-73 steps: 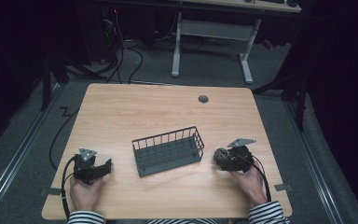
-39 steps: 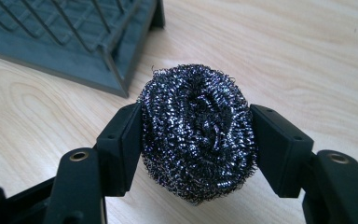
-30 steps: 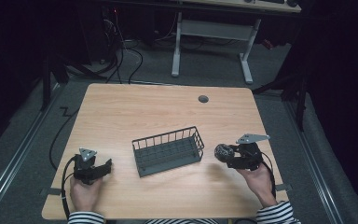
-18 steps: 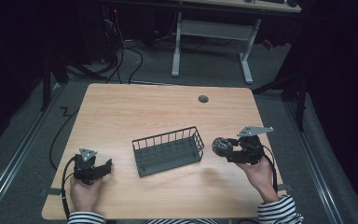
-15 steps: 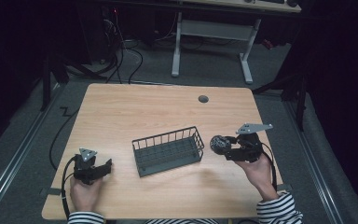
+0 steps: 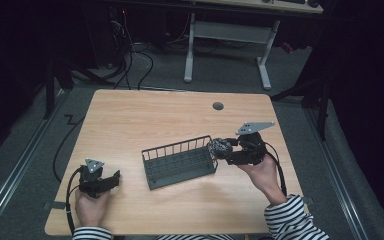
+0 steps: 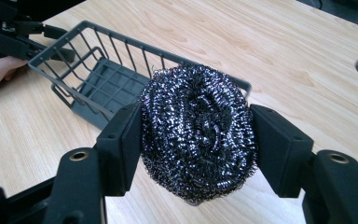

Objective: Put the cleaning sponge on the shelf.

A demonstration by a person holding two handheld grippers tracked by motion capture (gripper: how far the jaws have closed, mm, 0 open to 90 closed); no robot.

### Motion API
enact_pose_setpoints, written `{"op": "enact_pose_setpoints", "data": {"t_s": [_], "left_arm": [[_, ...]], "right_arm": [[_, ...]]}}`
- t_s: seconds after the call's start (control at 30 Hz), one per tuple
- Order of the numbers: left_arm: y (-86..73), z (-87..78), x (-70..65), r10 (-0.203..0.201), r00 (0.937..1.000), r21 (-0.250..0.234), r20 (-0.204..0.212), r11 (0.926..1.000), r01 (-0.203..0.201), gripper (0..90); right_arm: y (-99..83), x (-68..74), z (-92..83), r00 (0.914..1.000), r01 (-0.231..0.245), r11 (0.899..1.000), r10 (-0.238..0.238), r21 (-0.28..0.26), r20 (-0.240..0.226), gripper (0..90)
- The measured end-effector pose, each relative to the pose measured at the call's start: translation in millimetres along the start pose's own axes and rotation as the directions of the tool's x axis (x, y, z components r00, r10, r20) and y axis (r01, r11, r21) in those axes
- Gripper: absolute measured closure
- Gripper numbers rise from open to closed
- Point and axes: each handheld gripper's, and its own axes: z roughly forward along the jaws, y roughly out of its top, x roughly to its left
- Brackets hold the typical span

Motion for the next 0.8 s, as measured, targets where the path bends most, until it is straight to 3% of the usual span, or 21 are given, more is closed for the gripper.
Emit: {"op": "enact_pose_setpoints", "data": {"t_s": [0.33,0.8], "left_arm": [[0.0,-0.1,0.2,0.000,1.0000,0.001,0.002,1.0000,0.000,24.3],[0.0,-0.2,0.3,-0.001,1.0000,0.001,0.003,1.0000,0.001,24.3]], "right_arm": [[17.7,6.8,23.2,0.9992,0.022,1.000,-0.021,0.022,-0.035,37.8],[27.7,16.3,60.6,0.9977,0.047,0.995,-0.043,0.084,-0.053,37.6]]}}
